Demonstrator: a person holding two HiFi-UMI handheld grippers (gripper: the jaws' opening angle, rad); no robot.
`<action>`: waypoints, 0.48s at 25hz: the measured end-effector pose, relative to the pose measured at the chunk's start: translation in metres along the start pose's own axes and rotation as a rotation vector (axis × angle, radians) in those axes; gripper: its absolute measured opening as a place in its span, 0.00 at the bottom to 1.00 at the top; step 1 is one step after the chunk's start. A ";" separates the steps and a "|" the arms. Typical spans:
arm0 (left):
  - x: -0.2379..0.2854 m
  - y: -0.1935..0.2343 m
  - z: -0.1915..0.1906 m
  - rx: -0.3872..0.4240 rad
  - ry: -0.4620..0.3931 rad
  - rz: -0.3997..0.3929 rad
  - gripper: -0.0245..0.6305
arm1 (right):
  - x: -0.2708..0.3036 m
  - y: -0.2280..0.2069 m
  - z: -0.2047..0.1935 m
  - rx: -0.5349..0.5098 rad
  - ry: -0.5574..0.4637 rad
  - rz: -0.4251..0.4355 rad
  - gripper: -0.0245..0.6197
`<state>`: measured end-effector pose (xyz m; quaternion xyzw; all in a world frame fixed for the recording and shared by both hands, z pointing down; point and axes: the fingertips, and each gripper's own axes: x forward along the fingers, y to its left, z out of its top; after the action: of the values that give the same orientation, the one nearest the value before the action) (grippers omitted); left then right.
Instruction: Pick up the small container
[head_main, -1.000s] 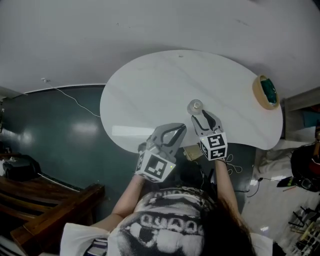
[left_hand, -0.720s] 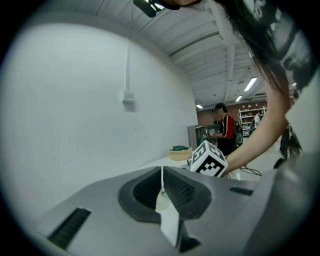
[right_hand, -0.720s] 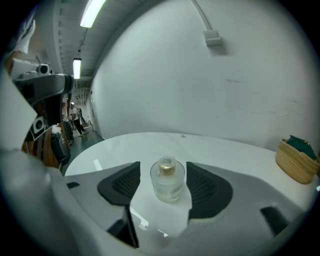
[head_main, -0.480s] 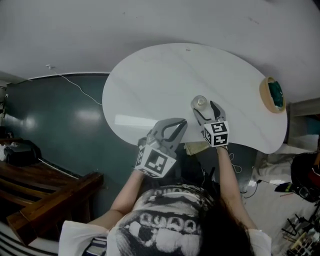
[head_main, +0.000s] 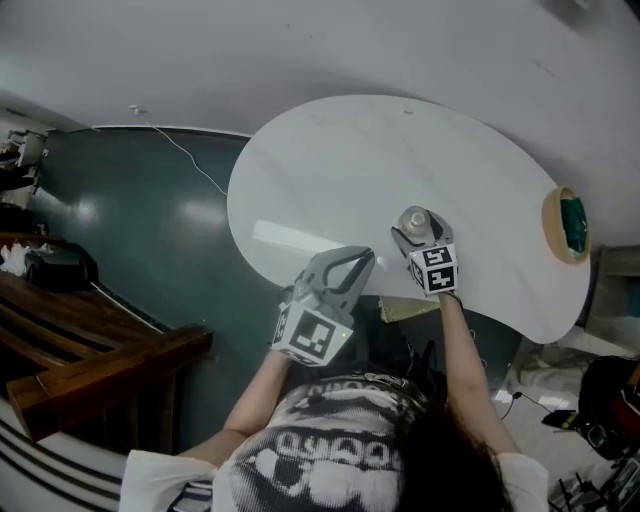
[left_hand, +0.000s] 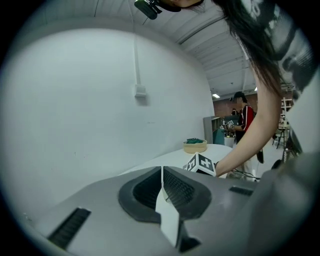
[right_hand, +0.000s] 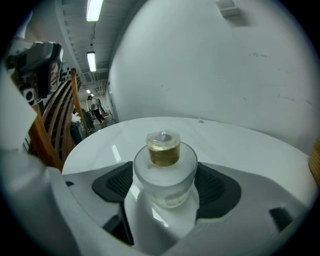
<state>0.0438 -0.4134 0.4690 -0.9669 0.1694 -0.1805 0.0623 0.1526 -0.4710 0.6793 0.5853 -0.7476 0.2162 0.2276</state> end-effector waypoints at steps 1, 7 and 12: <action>-0.001 0.001 0.000 -0.003 0.009 0.012 0.05 | 0.003 0.000 -0.002 -0.005 0.006 0.009 0.60; -0.011 0.011 -0.006 -0.006 0.054 0.097 0.06 | 0.016 -0.006 -0.008 -0.043 0.026 0.018 0.55; -0.026 0.019 -0.020 -0.014 0.099 0.171 0.05 | 0.017 -0.003 -0.008 -0.059 0.035 0.026 0.55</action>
<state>0.0078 -0.4234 0.4759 -0.9392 0.2554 -0.2210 0.0622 0.1522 -0.4801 0.6963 0.5648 -0.7571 0.2072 0.2549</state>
